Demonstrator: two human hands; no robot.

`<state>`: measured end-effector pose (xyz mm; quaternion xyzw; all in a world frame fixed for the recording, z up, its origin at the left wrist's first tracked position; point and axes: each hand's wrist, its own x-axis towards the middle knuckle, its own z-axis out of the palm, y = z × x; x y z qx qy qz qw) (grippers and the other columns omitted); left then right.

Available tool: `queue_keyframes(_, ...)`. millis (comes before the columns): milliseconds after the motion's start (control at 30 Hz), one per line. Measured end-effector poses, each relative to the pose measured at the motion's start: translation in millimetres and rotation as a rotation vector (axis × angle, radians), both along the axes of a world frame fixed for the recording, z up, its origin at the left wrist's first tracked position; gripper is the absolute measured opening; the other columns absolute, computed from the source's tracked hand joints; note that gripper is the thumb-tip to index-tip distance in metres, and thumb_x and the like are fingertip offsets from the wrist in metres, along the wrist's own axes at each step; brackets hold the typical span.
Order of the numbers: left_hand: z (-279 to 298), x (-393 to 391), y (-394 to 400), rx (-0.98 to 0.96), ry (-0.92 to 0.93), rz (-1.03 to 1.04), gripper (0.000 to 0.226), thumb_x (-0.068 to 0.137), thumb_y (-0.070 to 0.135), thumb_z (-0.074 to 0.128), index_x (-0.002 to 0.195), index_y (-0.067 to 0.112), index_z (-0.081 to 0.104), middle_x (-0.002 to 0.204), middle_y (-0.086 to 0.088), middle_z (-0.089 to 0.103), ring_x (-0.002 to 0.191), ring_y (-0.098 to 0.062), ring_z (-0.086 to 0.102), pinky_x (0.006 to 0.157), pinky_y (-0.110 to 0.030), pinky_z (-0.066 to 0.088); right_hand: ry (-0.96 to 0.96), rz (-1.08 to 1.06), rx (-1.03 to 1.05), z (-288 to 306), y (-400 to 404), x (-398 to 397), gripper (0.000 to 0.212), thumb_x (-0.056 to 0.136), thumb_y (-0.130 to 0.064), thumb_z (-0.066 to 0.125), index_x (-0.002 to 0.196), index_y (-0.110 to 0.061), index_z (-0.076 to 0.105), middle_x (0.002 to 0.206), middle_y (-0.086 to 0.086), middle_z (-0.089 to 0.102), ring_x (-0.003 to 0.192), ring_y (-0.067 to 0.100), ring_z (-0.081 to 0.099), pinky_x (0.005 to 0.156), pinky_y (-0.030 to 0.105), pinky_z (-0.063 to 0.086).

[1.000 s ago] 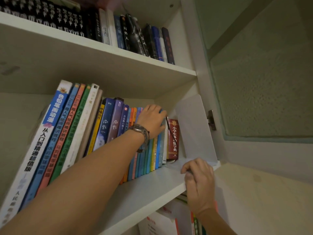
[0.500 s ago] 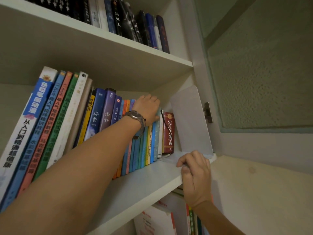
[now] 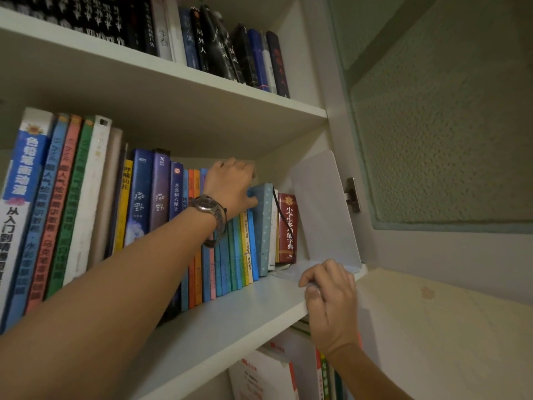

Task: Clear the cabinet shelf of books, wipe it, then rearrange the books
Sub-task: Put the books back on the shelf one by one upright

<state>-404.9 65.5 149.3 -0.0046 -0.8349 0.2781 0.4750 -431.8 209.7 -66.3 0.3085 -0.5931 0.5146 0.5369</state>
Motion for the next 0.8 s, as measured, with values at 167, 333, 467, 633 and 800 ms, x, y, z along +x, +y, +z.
queue_keyframes(167, -7, 24, -17, 0.023, 0.113, 0.026, 0.048, 0.078, 0.049, 0.062, 0.114, 0.018, 0.056, 0.116, -0.001, 0.058, 0.108, -0.020, 0.050, 0.089, -0.035, 0.033, 0.007, 0.006, 0.006, -1, 0, -1, 0.024, 0.081, -0.025, 0.036, 0.072, -0.014, 0.055, 0.076, -0.008, 0.042, 0.075, 0.008, 0.039, 0.076, 0.017, 0.029)
queue_keyframes(333, -12, 41, -28, 0.023, 0.150, 0.097, 0.050, 0.077, 0.055, 0.060, 0.109, 0.017, 0.057, 0.110, -0.004, 0.057, 0.106, -0.024, 0.050, 0.086, -0.038, 0.032, 0.005, 0.007, 0.004, -2, 0, -1, 0.024, 0.081, -0.024, 0.036, 0.073, -0.013, 0.055, 0.077, -0.006, 0.043, 0.075, 0.011, 0.039, 0.075, 0.022, 0.029)
queue_keyframes(467, -17, 44, -32, -0.010, 0.158, 0.087, 0.050, 0.079, 0.059, 0.056, 0.107, 0.018, 0.058, 0.109, -0.004, 0.056, 0.105, -0.024, 0.050, 0.086, -0.039, 0.032, 0.003, 0.004, 0.006, -2, -1, -1, 0.024, 0.081, -0.025, 0.035, 0.072, -0.013, 0.054, 0.076, -0.006, 0.043, 0.075, 0.012, 0.039, 0.076, 0.021, 0.029)
queue_keyframes(633, -16, 46, -24, -0.001, 0.164, 0.106, 0.044, 0.078, 0.050, 0.062, 0.107, 0.017, 0.061, 0.112, -0.004, 0.056, 0.110, -0.025, 0.045, 0.094, -0.038, 0.030, 0.000, 0.005, 0.009, -2, -1, -1, 0.024, 0.081, -0.025, 0.035, 0.073, -0.013, 0.054, 0.076, -0.006, 0.043, 0.075, 0.012, 0.040, 0.076, 0.020, 0.029)
queue_keyframes(800, -26, 18, 6, -0.034, 0.001, -0.017, 0.037, 0.083, 0.000, 0.057, 0.117, 0.012, 0.053, 0.121, -0.005, 0.050, 0.111, -0.021, 0.045, 0.088, -0.029, 0.039, -0.019, 0.000, -0.010, -2, -3, 1, 0.027, 0.083, -0.026, 0.034, 0.073, -0.013, 0.056, 0.077, -0.008, 0.043, 0.077, 0.007, 0.038, 0.080, 0.008, 0.025)
